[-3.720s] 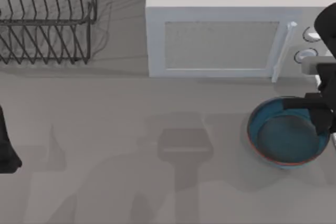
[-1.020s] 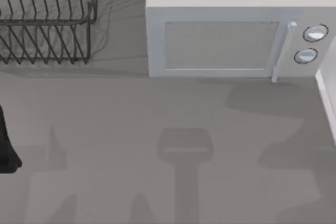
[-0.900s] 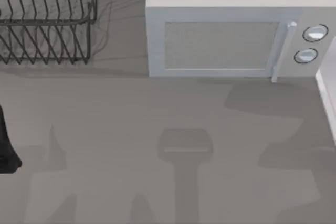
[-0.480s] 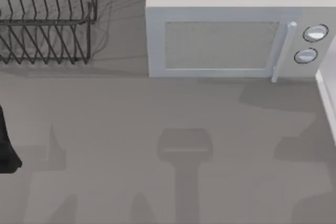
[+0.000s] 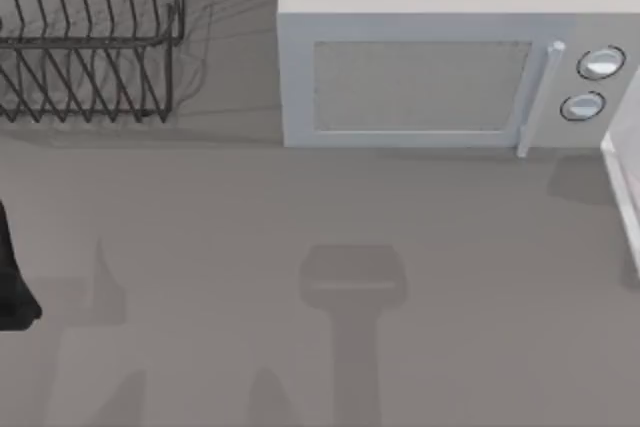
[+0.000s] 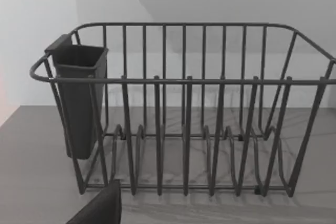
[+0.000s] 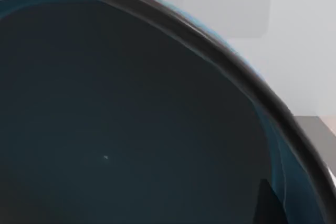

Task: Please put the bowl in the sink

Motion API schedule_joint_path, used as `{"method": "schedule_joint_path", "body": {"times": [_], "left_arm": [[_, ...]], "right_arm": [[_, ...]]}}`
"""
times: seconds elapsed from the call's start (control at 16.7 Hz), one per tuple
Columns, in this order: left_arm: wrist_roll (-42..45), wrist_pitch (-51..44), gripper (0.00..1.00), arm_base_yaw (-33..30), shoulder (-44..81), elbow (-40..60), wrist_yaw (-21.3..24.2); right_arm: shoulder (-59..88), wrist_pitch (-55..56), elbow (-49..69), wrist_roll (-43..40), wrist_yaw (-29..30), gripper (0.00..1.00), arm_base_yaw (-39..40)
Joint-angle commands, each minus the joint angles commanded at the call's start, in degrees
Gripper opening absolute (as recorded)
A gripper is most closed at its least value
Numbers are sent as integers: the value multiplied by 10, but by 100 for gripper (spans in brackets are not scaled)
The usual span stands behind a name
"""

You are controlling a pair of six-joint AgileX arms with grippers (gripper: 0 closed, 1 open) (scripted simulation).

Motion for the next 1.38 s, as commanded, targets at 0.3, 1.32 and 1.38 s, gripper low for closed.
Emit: {"method": "schedule_joint_path", "body": {"times": [0.3, 1.32, 1.38], "left_arm": [[0, 0, 100, 0, 0, 0, 0], [0, 0, 100, 0, 0, 0, 0], [0, 0, 100, 0, 0, 0, 0]], "right_arm": [[80, 89, -15, 0, 4, 0, 3], [80, 90, -15, 0, 4, 98, 3], [80, 90, -15, 0, 4, 100, 3]]}}
